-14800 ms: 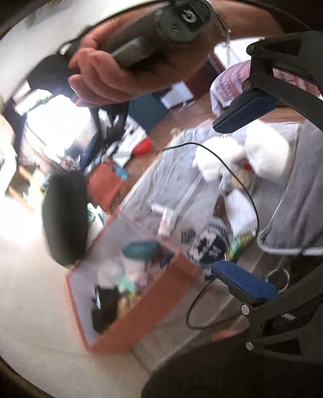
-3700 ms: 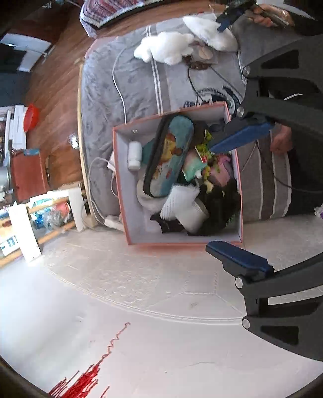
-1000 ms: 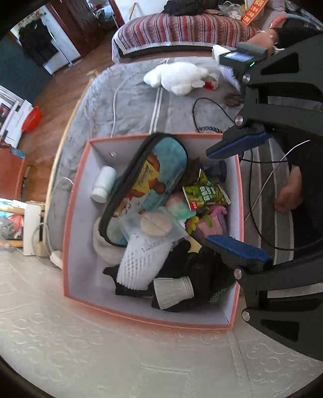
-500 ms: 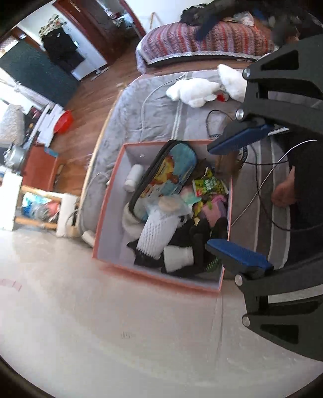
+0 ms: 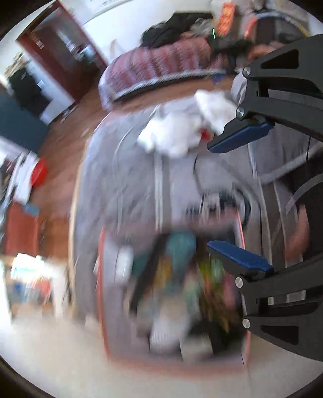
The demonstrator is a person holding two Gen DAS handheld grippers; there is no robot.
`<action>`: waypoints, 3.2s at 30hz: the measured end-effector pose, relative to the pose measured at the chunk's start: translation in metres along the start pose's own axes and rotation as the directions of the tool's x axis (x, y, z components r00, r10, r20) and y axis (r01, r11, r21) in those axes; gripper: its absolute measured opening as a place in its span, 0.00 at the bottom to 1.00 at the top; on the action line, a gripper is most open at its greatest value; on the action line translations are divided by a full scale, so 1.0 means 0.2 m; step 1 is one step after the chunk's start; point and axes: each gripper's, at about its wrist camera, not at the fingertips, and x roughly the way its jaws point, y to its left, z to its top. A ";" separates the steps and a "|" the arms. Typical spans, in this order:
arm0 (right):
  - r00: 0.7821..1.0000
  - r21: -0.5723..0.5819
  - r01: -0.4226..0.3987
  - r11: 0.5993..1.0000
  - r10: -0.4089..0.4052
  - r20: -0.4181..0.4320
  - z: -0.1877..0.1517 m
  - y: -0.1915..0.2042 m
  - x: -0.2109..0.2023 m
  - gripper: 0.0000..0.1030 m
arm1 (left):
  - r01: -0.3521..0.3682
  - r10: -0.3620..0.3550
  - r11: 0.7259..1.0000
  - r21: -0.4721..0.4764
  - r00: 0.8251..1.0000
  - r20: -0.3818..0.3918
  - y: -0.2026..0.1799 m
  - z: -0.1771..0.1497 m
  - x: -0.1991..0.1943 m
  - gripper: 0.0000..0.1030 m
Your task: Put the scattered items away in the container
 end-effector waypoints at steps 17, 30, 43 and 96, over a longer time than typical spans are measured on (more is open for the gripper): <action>0.965 0.392 0.012 0.920 0.092 -0.247 0.11 -0.79 0.40 1.00 | 0.229 -0.252 0.967 -0.111 0.921 -0.297 -0.63 0.42 1.78 1.00; 0.964 0.485 -0.037 0.874 0.159 -0.212 0.07 -0.80 0.44 1.00 | 0.336 -0.343 0.939 -0.066 0.921 -0.186 -0.79 0.43 1.33 0.79; 0.968 0.487 -0.029 0.873 0.146 -0.205 0.07 -0.74 0.46 1.00 | 0.115 -0.035 0.968 -0.222 0.942 0.335 0.28 0.23 -0.57 0.96; 0.700 0.096 -0.628 0.772 0.615 -0.363 -0.27 0.71 0.47 0.60 | -0.248 0.250 0.968 -0.045 0.924 0.289 0.03 -0.36 -0.95 0.98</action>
